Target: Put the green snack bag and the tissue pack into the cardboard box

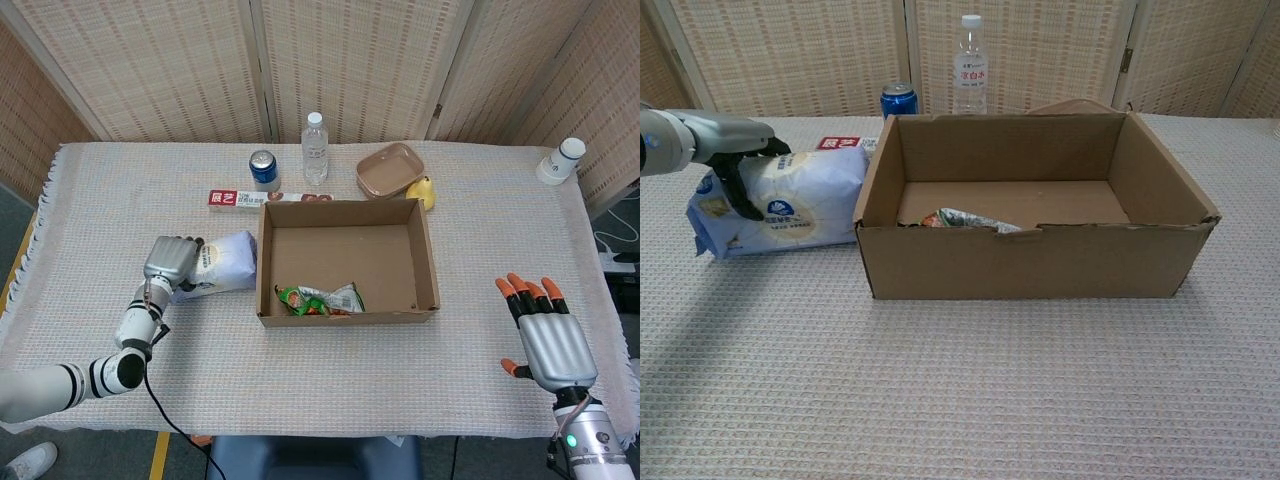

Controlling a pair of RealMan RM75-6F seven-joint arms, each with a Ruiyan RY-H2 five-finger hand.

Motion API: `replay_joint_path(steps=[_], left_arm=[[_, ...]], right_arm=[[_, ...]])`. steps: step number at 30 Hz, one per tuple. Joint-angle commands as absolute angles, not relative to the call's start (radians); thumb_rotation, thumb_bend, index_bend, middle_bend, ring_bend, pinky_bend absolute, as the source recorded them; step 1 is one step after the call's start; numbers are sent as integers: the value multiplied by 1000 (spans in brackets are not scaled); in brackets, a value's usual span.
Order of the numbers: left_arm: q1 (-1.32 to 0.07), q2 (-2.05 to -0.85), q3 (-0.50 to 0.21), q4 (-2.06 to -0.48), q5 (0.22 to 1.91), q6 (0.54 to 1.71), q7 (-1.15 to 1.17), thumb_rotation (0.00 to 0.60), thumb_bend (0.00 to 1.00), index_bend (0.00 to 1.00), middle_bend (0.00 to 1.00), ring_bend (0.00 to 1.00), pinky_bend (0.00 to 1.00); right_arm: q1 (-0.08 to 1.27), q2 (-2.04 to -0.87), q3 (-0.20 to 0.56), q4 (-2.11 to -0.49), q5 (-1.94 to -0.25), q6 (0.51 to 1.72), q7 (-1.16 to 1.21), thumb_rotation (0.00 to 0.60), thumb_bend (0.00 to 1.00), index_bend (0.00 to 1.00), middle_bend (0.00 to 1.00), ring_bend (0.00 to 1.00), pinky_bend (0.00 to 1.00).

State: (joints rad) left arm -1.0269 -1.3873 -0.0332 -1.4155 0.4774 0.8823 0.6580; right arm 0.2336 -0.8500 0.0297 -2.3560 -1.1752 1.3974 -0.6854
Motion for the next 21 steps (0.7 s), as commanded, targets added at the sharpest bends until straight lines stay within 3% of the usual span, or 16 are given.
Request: replay_joint_path(steps=[1, 8, 16, 21], left_arm=[[-1026, -1376, -34, -1424, 480, 881, 665, 600, 319, 566, 693, 597, 678], [-1043, -1312, -40, -1478, 480, 878, 698, 600, 321, 589, 719, 618, 694], [-1156, -1032, -96, -1672, 446, 862, 815, 600, 321, 593, 725, 626, 703], [-1217, -944, -127, -1747, 421, 875, 857, 600, 321, 610, 743, 644, 722]], right_arm=[[232, -847, 28, -2356, -1181, 1400, -680, 600, 16, 77, 42, 0, 0], [231, -843, 26, -2356, -1188, 1400, -673, 600, 15, 77, 42, 0, 0], [219, -833, 17, -2356, -1238, 1406, -645, 600, 15, 77, 42, 0, 0], [210, -823, 10, -2356, -1267, 1405, -625, 600, 15, 77, 42, 0, 0]])
